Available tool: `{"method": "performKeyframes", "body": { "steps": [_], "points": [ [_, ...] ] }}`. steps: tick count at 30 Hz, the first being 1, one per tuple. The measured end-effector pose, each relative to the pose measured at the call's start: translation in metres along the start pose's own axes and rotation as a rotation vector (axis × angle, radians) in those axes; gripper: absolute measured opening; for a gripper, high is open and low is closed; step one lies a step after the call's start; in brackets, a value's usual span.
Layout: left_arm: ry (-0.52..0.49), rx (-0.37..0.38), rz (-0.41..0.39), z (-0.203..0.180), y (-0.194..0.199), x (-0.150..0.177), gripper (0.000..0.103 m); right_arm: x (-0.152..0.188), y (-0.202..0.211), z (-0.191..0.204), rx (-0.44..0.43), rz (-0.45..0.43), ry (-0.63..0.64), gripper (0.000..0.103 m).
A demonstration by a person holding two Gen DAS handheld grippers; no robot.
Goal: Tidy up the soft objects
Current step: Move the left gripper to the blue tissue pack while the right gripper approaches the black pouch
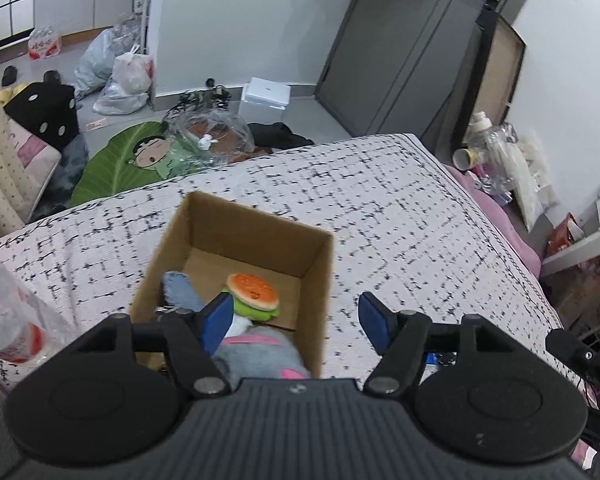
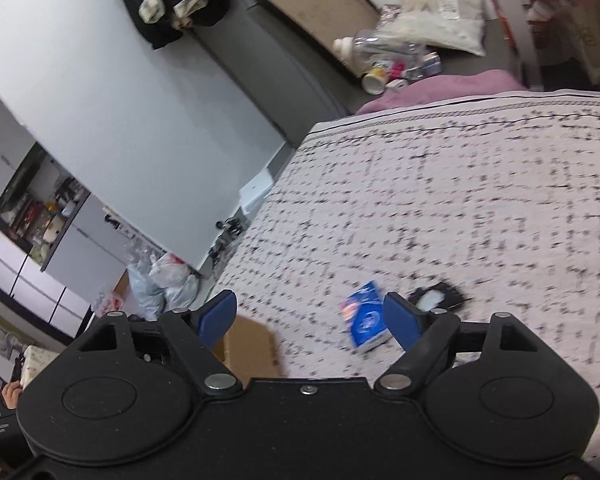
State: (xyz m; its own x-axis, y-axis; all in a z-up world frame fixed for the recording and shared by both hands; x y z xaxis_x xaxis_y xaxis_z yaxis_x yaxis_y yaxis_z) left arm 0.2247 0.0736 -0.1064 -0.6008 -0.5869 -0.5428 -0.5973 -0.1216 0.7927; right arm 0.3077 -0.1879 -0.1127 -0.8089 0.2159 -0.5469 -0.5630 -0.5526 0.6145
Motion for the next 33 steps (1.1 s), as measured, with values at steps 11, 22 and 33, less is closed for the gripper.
{"method": "performKeyframes", "body": {
  "steps": [11, 22, 33],
  "points": [
    [-0.057, 0.014, 0.029, -0.046, -0.017, 0.011, 0.068, -0.009, -0.001, -0.046, 0.069, 0.005, -0.036, 0.081],
    [-0.110, 0.015, 0.093, -0.085, -0.060, 0.026, 0.068, -0.005, -0.025, -0.083, 0.095, 0.042, -0.127, 0.080],
    [-0.138, 0.015, 0.164, -0.115, -0.107, 0.043, 0.068, -0.008, -0.057, -0.109, 0.149, 0.081, -0.179, 0.080]
  ]
}}
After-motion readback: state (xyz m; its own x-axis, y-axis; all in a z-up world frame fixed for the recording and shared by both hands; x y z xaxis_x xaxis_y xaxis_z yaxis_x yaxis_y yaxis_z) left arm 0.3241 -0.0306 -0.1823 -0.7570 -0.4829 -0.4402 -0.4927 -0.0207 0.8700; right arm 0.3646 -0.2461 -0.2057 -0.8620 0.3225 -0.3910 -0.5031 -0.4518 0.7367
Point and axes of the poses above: each gripper's, at about its wrist camera, not at the fingertips, and y roughly against the way its jaws point, z to its left, x to its underside, the point moved 6 cm from there along -y, roughly the way its jaws point, and after that the axes turned 3 degrees about z, right-handed, at the moved point
